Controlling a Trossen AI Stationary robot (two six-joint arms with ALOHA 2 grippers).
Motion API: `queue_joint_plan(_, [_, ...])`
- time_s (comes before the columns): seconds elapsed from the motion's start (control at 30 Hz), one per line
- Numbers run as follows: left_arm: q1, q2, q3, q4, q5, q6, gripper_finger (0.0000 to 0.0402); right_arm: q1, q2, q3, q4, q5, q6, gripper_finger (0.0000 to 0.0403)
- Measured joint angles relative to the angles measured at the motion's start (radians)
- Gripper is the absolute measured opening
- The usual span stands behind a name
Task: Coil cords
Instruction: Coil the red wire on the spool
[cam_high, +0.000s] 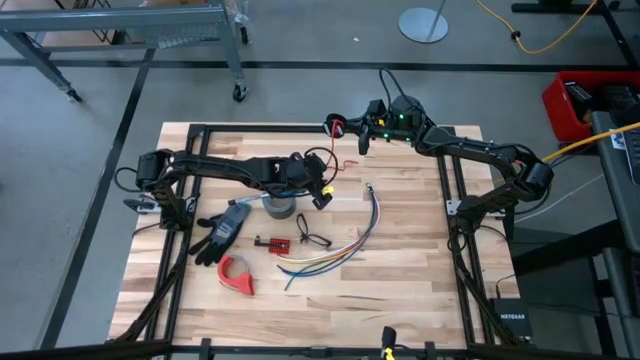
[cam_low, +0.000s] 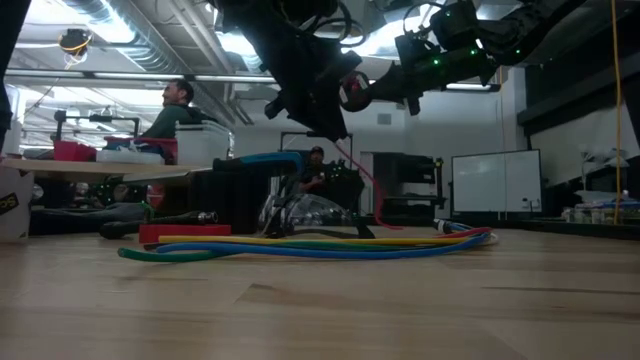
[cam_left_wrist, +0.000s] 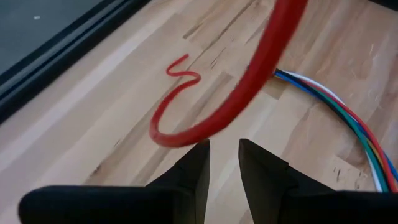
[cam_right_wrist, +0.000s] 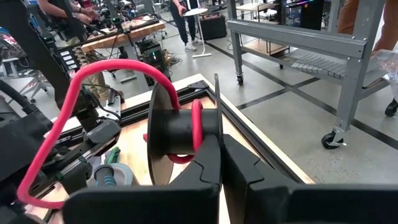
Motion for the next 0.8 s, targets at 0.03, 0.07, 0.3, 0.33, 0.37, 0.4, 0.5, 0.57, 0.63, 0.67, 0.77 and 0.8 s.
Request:
queue_joint_plan(0.03, [0.0,0.0,0.0,0.0,-0.002,0.0,0.0078,0.0,0.0,0.0,0.0,0.0,0.0,0.0001])
queue_joint_plan(0.07, [0.0,0.0,0.0,0.0,-0.01,-0.001,0.0078,0.0,0.0,0.0,0.0,0.0,0.0,0.0001])
queue_joint_plan(0.3, [0.001,0.0,0.0,-0.074,-0.117,-0.067,0.0078,0.0,0.0,0.0,0.0,0.0,0.0,0.0001])
queue_joint_plan(0.33, [0.0,0.0,0.0,-0.101,-0.123,-0.085,0.0078,0.0,0.0,0.0,0.0,-0.004,0.0,0.0001])
queue_joint_plan(0.37, [0.0,0.0,0.0,-0.127,-0.129,-0.102,0.0078,0.0,0.0,0.0,0.0,-0.013,0.0,0.0001])
queue_joint_plan(0.4, [0.0,0.0,0.0,-0.15,-0.131,-0.114,0.0078,0.0,0.0,0.0,0.0,-0.021,0.0,0.0001])
queue_joint_plan(0.5, [-0.007,0.0,0.0,-0.16,-0.134,-0.128,0.0078,0.0,0.0,0.0,0.002,-0.026,-0.001,0.0001])
queue_joint_plan(0.57, [-0.013,0.0,0.0,-0.141,-0.135,-0.098,0.0078,0.0,0.0,0.0,0.002,-0.026,-0.001,0.0001])
queue_joint_plan(0.63, [-0.021,0.0,0.0,-0.123,-0.159,-0.044,0.0078,0.0,0.0,0.0,0.002,-0.026,-0.001,0.0001])
queue_joint_plan(0.67, [-0.027,0.0,0.0,-0.115,-0.186,-0.018,0.0078,0.0,0.0,0.0,0.002,-0.026,-0.001,0.0001])
queue_joint_plan(0.77, [-0.04,0.0,0.0,-0.131,-0.294,0.032,0.0078,0.0,0.0,0.0,0.002,-0.026,-0.001,0.0001])
queue_joint_plan(0.8, [-0.044,-0.002,0.0,-0.138,-0.32,0.044,0.0078,0.0,0.0,0.0,0.002,-0.026,-0.001,0.0001])
